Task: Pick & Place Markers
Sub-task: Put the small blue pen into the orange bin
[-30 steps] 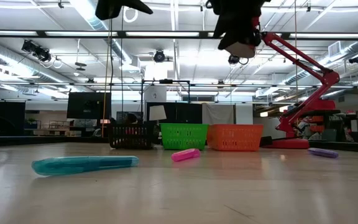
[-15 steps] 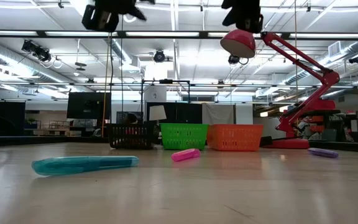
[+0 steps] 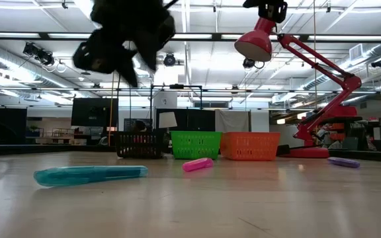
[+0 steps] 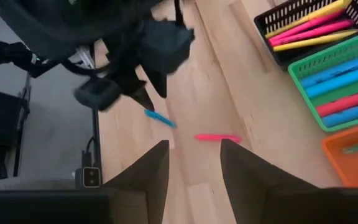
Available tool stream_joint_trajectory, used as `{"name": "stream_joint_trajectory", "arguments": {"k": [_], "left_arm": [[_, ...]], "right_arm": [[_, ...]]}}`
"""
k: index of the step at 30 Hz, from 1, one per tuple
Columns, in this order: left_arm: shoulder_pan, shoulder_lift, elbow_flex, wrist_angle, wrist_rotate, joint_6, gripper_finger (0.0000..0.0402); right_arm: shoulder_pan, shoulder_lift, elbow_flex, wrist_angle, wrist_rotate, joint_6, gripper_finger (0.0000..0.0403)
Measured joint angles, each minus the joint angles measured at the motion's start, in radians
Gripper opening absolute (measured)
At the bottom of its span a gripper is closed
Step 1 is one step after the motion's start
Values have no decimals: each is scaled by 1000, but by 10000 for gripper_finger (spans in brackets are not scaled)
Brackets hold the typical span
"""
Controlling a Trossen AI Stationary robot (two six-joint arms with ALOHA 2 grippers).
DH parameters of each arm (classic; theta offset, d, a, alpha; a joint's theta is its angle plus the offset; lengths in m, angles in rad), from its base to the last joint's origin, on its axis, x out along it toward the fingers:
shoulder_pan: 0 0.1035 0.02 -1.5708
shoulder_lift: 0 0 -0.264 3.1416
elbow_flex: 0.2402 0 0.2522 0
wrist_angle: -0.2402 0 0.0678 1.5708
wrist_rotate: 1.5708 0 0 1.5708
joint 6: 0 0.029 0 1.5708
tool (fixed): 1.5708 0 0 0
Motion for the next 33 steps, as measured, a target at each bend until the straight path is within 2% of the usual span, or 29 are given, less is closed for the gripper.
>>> {"name": "stream_joint_trajectory", "arguments": {"k": [14,26,33], "left_arm": [[-95,157,0,-10,-2,-85,136],[-116,254,-1,67,9,-103,135],[-125,275,4,52,-18,-110,135]], "right_arm": [[1,-10,0,1,-2,8,143],[2,-10,0,7,-1,27,143],[2,-10,0,15,-1,26,143]]}}
